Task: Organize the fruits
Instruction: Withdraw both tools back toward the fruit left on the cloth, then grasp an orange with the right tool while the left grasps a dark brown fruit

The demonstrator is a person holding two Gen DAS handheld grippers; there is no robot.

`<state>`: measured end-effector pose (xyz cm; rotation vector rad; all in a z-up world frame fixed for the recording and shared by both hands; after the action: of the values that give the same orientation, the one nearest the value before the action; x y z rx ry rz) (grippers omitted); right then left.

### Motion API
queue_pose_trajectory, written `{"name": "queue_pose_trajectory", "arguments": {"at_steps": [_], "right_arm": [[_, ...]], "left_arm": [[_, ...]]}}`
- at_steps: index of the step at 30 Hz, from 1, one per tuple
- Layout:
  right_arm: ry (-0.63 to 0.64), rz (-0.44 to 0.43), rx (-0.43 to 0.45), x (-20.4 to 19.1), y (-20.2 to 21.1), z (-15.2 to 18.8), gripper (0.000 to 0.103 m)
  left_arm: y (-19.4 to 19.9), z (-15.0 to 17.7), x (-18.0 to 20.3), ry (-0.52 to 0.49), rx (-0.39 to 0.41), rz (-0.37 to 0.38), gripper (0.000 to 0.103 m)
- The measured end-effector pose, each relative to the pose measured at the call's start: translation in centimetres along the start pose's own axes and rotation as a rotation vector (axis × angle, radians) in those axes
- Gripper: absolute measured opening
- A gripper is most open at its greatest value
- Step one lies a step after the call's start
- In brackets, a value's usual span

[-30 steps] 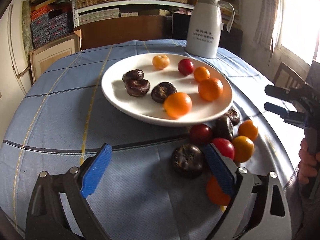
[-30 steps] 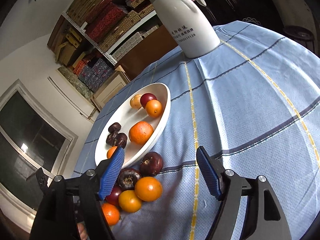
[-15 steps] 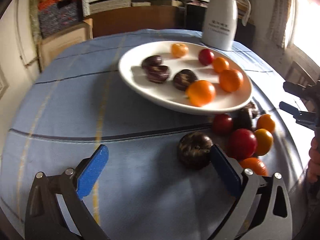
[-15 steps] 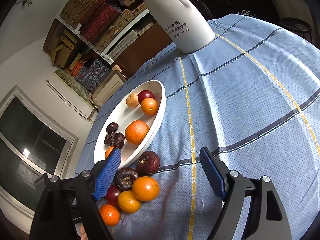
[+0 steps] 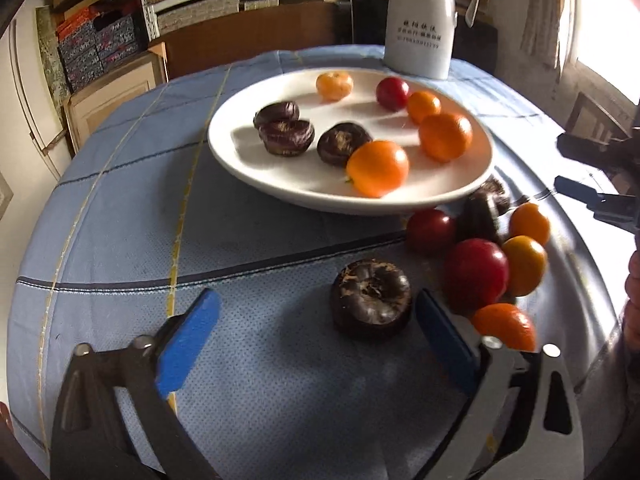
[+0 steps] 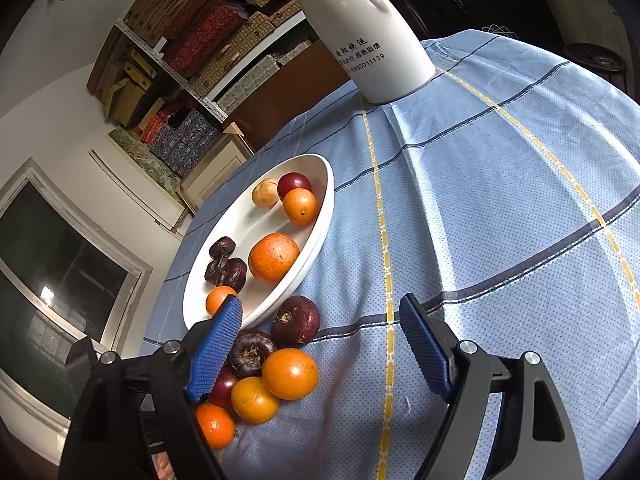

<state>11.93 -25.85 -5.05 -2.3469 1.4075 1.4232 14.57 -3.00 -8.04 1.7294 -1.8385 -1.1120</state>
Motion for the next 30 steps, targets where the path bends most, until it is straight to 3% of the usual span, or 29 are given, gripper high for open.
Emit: {"name": "queue_pose_trajectory", "arguments": {"at_steps": [3, 5, 9, 14, 17, 20, 24, 30], "right_arm": [[0.014, 0.002, -0.008, -0.3, -0.1, 0.2, 0.082], [0.033, 0.001, -0.021, -0.6, -0.2, 0.4, 0.082], [0.084, -0.011, -0.063, -1.6, -0.4, 1.6, 0.080], [0.125, -0.015, -0.119, -2.5, -0.9, 3.2, 0.065], [0.122, -0.010, -0.145, -2.3, -1.4, 3.5, 0.063], [0.113, -0.018, -0.161, -2.3, -1.9, 3.7, 0.059], [0.107, -0.025, -0.206, -2.4, -3.0, 4.2, 0.044], [0.130, 0.000, -0.219, -2.6, -3.5, 4.5, 0.038]], "left_arm": [[0.0, 0.0, 0.1, 0.015, -0.005, 0.062, 0.069], [0.5, 0.0, 0.4, 0.013, 0.010, 0.105, 0.041], [0.5, 0.1, 0.4, 0.031, 0.010, 0.118, 0.041], [0.3, 0.1, -0.9, 0.093, -0.004, 0.122, 0.041], [0.2, 0.2, -1.5, 0.116, -0.008, 0.111, 0.041], [0.2, 0.3, -1.4, 0.101, -0.008, 0.098, 0.041], [0.1, 0.3, -1.4, 0.095, -0.011, 0.093, 0.041], [0.2, 0.1, -1.1, 0.080, -0.003, 0.087, 0.041]]}}
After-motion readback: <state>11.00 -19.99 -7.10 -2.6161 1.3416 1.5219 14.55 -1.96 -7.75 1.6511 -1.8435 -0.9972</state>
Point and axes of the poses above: each gripper's, at about its wrist camera, not at the fingertips, and y roughly against the way its jaws point, x to its right, z to its underside, the point moved 6 cm from there along -y, roughly the way its jaws point, and after that the axes turned 15 degrees about -z, right-handed, at the moved point
